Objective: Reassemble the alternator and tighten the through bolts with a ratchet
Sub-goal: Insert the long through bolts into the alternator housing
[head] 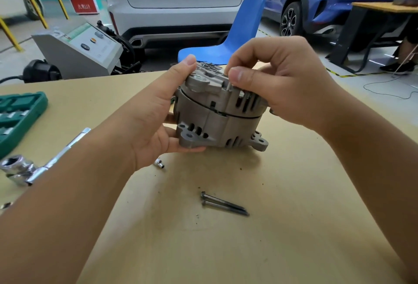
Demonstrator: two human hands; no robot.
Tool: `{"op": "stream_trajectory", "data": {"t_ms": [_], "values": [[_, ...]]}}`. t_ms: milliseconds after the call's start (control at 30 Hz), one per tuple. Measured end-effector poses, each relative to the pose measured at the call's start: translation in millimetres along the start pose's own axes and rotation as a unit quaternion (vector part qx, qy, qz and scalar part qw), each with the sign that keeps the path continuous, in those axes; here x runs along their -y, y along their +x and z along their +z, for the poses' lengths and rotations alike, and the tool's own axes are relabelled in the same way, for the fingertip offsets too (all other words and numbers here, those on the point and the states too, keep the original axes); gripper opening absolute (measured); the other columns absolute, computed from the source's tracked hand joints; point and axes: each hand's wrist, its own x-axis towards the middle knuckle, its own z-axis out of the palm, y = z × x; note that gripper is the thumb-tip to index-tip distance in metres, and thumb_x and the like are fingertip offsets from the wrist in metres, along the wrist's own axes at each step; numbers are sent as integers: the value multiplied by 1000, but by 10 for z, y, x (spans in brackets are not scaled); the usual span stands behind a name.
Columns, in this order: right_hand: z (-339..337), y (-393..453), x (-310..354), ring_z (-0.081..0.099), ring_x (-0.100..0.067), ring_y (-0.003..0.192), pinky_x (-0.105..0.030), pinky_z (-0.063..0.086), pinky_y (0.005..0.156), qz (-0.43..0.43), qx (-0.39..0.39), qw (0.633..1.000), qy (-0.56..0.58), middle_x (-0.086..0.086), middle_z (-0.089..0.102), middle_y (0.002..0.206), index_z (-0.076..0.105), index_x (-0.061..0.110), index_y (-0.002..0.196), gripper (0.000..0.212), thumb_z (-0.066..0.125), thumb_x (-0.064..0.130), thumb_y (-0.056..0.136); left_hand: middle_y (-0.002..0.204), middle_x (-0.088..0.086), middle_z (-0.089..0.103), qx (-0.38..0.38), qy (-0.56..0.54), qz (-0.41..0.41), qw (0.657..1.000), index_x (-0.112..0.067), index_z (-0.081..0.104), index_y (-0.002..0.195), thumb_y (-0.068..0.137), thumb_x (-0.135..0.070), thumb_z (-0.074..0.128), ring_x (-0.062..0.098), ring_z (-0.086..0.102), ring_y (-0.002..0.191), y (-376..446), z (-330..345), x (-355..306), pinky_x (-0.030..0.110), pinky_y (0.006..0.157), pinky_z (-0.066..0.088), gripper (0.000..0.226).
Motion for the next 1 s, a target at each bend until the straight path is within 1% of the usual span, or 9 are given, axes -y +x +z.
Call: {"op": "stream_trajectory", "data": {"t_ms": [200, 333, 433, 533, 567, 667, 767, 867, 1000], "values": [[4, -16, 10, 35, -6, 41, -11, 30, 43, 4, 5, 1000, -12, 23, 61, 62, 73, 14, 92, 10, 67, 8, 98, 83, 2, 79, 7, 14, -9, 1000, -35, 81, 92, 61, -79, 76, 39, 79, 83, 2, -55, 14, 61, 69, 62, 53], [65, 11, -11, 45, -17, 51, -23, 37, 45, 40, -63, 997, 21, -9, 66, 71, 71, 7, 78, 25, 81, 28, 88, 81, -16, 77, 6, 69, 29, 997, -46, 76, 106, 62, -87, 63, 21, 78, 91, -40, -56, -4, 51, 68, 64, 61], [88, -3, -13, 45, -7, 50, -20, 37, 48, 22, -54, 998, 13, -8, 65, 72, 69, 6, 80, 28, 78, 31, 90, 99, -26, 75, 0, 75, 92, 993, -47, 70, 117, 73, -81, 66, -2, 73, 90, -27, -15, -16, 35, 63, 63, 56], [60, -24, -25, 47, -35, 52, -32, 37, 43, 27, -38, 998, 51, -2, 65, 78, 75, 20, 96, 6, 69, 22, 97, 111, -24, 75, -2, 59, 112, 992, -39, 60, 138, 76, -68, 77, -8, 71, 91, -12, 7, -11, 27, 58, 60, 71], [54, -19, -26, 51, -38, 55, -33, 40, 46, 26, -37, 998, 54, -2, 65, 82, 76, 25, 101, 11, 68, 19, 98, 113, -21, 75, -5, 55, 114, 992, -36, 57, 143, 76, -65, 80, -6, 72, 92, 0, -3, -5, 28, 59, 61, 77], [60, 13, 0, 64, -11, 64, -28, 53, 62, 8, -33, 999, 19, 13, 72, 83, 76, 31, 96, 16, 68, 17, 98, 116, -14, 76, -6, 55, 116, 992, -32, 60, 140, 76, -60, 79, -1, 73, 98, 23, -39, -9, 35, 63, 62, 72], [98, 25, -7, 56, -33, 55, -39, 49, 53, 36, -61, 997, 3, 7, 73, 79, 76, 28, 82, 11, 76, 30, 92, 115, -10, 76, -3, 66, 129, 989, -37, 70, 122, 70, -60, 84, 4, 73, 100, 36, -69, -4, 41, 65, 63, 58], [143, 14, -7, 46, -10, 48, -25, 38, 50, 45, -100, 994, -11, -1, 68, 70, 73, 19, 75, 24, 80, 39, 88, 114, -12, 76, 8, 68, 143, 987, -44, 75, 105, 60, -64, 83, 4, 74, 98, 51, -88, 15, 38, 62, 63, 50], [104, 2, 65, 47, -3, 49, -8, 33, 49, 37, -56, 998, 14, 17, 65, 71, 75, 24, 89, 10, 70, 29, 97, 124, -29, 67, -6, 151, 189, 970, -50, 60, 124, 51, -61, 93, 5, 72, 105, 83, -99, 79, 31, 74, 63, 81]]}}
